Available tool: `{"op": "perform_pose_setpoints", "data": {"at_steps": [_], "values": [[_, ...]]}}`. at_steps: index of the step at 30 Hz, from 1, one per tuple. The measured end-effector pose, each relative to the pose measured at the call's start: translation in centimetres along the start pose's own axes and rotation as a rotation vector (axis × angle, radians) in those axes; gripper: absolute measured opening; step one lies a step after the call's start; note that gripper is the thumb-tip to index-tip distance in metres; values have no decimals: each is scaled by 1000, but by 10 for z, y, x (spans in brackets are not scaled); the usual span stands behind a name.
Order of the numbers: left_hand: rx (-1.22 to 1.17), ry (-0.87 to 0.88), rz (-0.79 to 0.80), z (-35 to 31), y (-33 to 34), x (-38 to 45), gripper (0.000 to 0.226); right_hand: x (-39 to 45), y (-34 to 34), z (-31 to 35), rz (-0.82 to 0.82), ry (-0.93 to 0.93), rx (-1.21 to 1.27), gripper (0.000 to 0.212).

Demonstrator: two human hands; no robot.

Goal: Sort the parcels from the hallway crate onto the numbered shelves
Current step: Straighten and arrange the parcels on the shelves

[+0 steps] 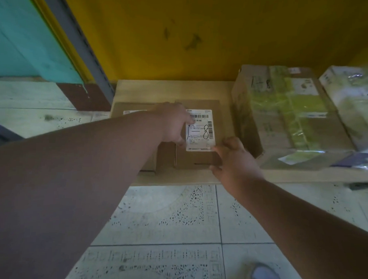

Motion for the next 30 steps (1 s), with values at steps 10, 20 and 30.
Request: {"op": "perform_pose_setpoints", "data": {"at_steps": [10, 20, 30], "values": [[-16, 4, -1, -5, 10, -18, 81, -17, 2, -2, -17, -23, 1, 48], [15, -15, -8, -2, 12, -17, 84, -11, 4, -4, -22, -47, 15, 44], [54, -16, -62, -14, -3, -27, 82, -28, -42, -1, 5, -73, -88, 49]]}}
Point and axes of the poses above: each hand's wrist, its own x-axis towards the middle knuckle, its own y-axis out of the palm, z = x × y, the point moved 3 cm from there along x, towards the middle knuckle, and after that the axes turned 8 degrees about -z, right-handed, at the moved point
